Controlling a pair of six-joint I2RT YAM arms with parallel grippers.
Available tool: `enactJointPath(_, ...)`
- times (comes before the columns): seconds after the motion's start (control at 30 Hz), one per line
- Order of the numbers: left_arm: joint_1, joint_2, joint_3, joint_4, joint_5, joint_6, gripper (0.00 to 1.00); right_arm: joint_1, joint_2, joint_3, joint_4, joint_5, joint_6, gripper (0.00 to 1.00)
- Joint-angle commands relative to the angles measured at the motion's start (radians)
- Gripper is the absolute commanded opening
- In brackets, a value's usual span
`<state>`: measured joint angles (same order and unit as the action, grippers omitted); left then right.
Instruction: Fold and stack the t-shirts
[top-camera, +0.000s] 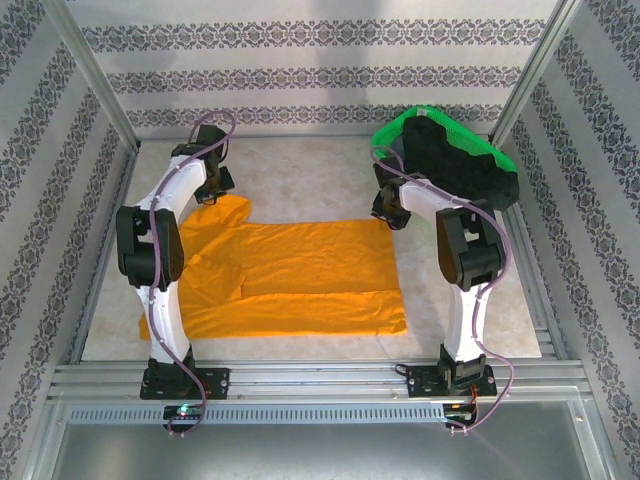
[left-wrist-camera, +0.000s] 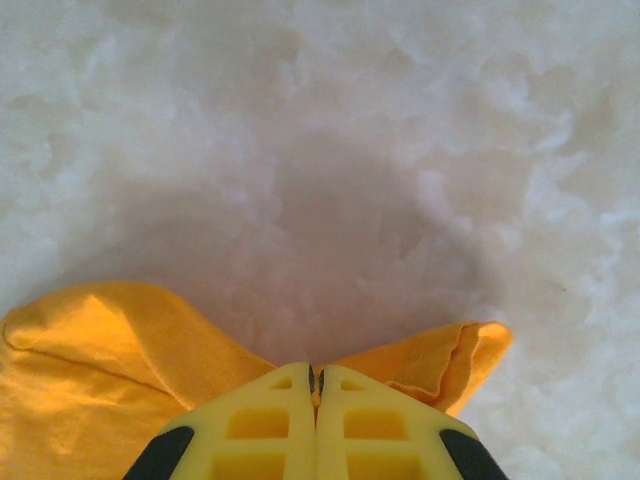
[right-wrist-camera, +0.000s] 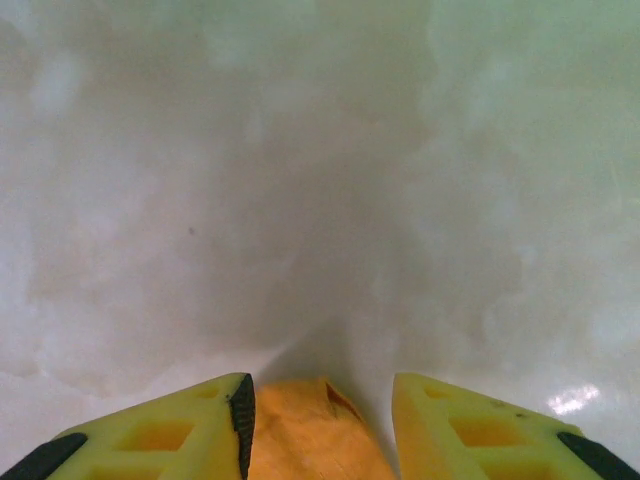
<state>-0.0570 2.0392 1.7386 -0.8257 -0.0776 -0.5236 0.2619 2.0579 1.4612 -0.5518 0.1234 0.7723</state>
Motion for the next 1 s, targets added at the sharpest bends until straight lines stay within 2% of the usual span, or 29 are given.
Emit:
enactJointPath(0.0, 0.013, -0.031, -0.023, 0.009, 0.016, 0.010, 0.00, -0.009, 0.031, 0.046, -0.046, -0.002, -0.045, 0.40)
enactJointPath(0.3, 0.014, -0.021, -0.005, 0.010, 0.028, 0.014, 0.00, -0.010, 0.041, 0.055, -0.103, -0.001, -0.025, 0.36)
enactJointPath(0.47, 0.014, -0.017, 0.007, 0.009, 0.026, 0.017, 0.00, -0.004, 0.087, 0.115, -0.144, -0.027, -0.018, 0.35)
enactJointPath(0.63, 0.018, -0.018, 0.013, 0.003, 0.030, 0.019, 0.00, -0.010, 0.107, 0.139, -0.142, -0.037, -0.016, 0.24)
enactJointPath(0.8, 0.024, -0.024, 0.010, -0.003, 0.034, 0.018, 0.00, -0.009, 0.101, 0.142, -0.141, -0.035, -0.028, 0.02)
enactJointPath(0.97, 0.040, -0.034, 0.012, -0.018, 0.039, 0.027, 0.00, -0.002, 0.035, 0.091, -0.085, -0.022, -0.066, 0.00)
